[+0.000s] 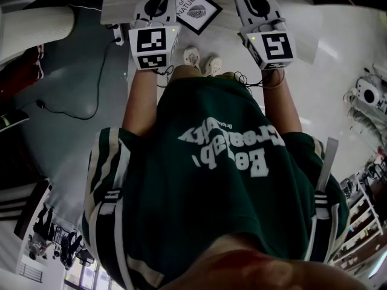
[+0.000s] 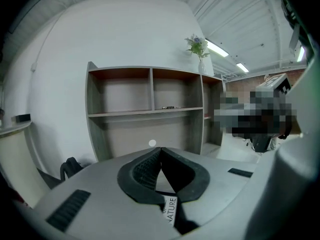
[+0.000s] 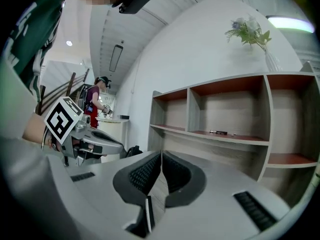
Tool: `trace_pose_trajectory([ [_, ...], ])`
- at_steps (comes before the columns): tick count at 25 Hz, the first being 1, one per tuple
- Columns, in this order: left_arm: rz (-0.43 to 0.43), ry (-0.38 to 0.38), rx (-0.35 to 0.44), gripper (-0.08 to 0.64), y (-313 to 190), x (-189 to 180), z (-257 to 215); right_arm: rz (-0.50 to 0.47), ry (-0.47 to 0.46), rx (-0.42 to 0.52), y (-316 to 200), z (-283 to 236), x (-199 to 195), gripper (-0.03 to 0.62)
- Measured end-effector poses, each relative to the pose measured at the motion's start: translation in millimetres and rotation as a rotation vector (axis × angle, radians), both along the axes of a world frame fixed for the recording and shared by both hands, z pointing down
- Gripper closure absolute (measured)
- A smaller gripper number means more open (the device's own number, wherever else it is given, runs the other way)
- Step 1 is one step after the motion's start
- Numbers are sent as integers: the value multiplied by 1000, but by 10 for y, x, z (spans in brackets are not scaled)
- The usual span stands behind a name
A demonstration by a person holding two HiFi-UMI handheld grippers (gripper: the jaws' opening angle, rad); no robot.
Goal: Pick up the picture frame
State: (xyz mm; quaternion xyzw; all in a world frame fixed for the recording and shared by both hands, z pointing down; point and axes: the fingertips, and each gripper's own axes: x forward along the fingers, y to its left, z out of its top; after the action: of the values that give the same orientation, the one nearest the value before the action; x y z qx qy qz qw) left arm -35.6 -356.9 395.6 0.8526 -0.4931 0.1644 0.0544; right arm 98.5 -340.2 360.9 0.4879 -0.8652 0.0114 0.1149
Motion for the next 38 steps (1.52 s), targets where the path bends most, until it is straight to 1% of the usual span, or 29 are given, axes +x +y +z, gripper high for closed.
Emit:
trace_pose_trajectory([
  [2,3,7,-14,540,-58,-54,83,-1,24,-38,-68,76,-92,558],
  [4,7,16,-22,540,-116,-96,128,-5,29,-44,-142,94,-189,558],
  [6,-6,31,-37,540,-167,-152,168,-8,32,-50,-189,105,-265,558],
  [8,-18,63,-74,540,-198,-175,262,-12,30,-51,-223,137,-308,558],
  [11,-16,122,-150,538,-198,-143,418,-12,22,-53,-254,190,-324,558],
  [14,-19,168,-222,538,-182,-98,580,-51,-20,5,-310,214,-375,558],
  [15,-28,192,-254,538,-166,-89,648,-65,-24,7,-313,251,-387,558],
  [19,-107,336,-386,538,-74,-138,834,-117,-25,-25,-320,315,-447,558],
  [21,-147,386,-436,536,-30,-177,931,-145,-30,-20,-354,299,-482,558],
  [24,-191,453,-524,488,-8,-195,1166,-181,-28,-19,-479,312,-492,558],
  [27,-251,524,-616,486,-32,-226,1446,-200,-28,-25,-648,345,-451,558],
  [29,-282,548,-669,486,31,-252,1617,-207,-29,-26,-697,362,-437,557],
  [31,-289,571,-715,486,99,-243,1737,-205,-17,-40,-718,374,-416,558],
  [32,-288,591,-740,518,130,-230,1786,-200,0,-62,-715,392,-398,558],
  [33,-291,615,-765,530,159,-220,1840,-195,19,-85,-705,416,-382,558],
  [34,-299,639,-789,535,184,-217,1904,-197,26,-87,-705,424,-381,558],
  [36,-316,675,-824,540,212,-224,2041,-217,16,-44,-731,396,-414,558],
  [38,-319,709,-860,540,252,-225,2174,-219,32,-45,-724,411,-425,557],
])
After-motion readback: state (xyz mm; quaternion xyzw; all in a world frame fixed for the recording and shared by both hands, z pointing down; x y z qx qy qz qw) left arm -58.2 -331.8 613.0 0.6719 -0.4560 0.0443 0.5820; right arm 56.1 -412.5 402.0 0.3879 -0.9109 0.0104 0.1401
